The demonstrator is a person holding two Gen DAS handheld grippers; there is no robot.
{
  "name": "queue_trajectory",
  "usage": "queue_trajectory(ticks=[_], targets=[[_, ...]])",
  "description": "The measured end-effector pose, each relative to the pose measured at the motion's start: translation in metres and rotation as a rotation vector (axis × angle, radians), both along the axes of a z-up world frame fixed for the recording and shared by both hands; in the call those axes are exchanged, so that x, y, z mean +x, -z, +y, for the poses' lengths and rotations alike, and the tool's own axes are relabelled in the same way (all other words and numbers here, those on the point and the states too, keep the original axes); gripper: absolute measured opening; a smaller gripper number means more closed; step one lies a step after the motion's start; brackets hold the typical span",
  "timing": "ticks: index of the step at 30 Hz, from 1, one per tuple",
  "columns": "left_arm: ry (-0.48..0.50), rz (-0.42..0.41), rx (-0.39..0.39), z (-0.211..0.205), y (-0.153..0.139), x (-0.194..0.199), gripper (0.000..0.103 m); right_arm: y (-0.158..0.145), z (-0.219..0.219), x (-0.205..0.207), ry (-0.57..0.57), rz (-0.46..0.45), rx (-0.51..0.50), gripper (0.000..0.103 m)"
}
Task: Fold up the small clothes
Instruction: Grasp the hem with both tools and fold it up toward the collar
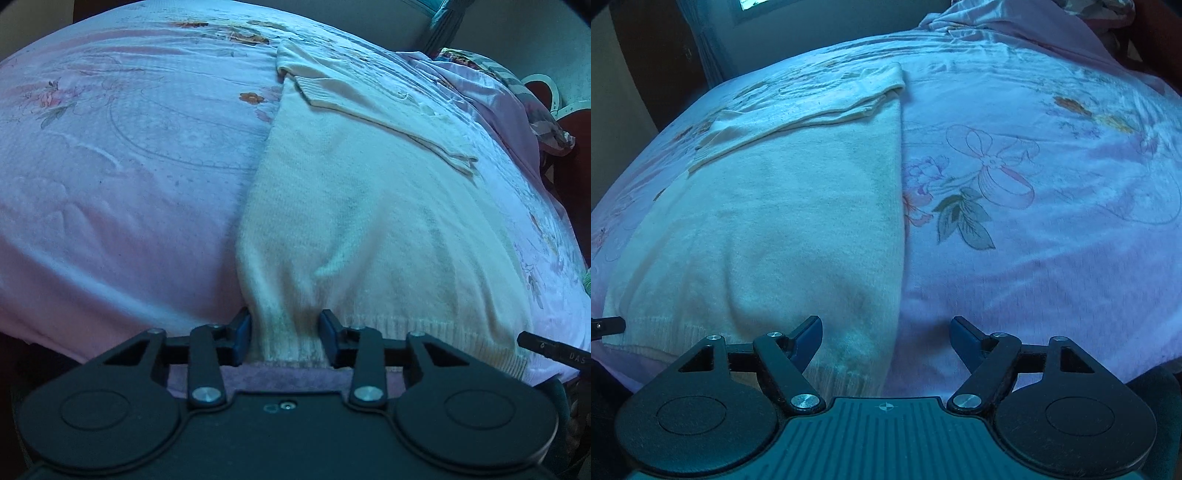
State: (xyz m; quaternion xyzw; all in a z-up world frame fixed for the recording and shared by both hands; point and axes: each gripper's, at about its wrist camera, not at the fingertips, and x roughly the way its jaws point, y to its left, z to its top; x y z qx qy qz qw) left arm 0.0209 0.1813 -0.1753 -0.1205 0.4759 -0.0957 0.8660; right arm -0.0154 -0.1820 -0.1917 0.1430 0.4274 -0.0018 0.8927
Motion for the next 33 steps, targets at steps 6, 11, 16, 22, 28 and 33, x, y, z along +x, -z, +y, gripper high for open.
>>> queue_trajectory(ticks=[6, 11, 16, 22, 28, 33], targets=[[0.025, -0.023, -0.048, -0.006, -0.001, 0.0, 0.008, 0.008, -0.007, -0.003, -0.019, 0.044, 0.143, 0.016], [0.048, -0.06, -0.111, -0.013, -0.014, 0.007, 0.007, 0.007, -0.016, 0.004, -0.021, 0.057, 0.266, 0.006], [0.046, -0.133, -0.158, -0.018, -0.039, 0.034, 0.007, -0.02, -0.023, 0.022, -0.004, -0.043, 0.315, 0.006], [0.003, -0.2, -0.161, -0.022, -0.058, 0.102, 0.007, -0.053, -0.035, 0.08, 0.031, -0.152, 0.276, 0.006], [-0.062, -0.157, -0.127, -0.032, -0.045, 0.175, 0.009, -0.049, -0.054, 0.15, 0.12, -0.145, 0.289, 0.007], [-0.07, -0.095, -0.114, -0.035, -0.035, 0.202, 0.027, -0.046, -0.06, 0.181, 0.15, -0.143, 0.194, 0.007]])
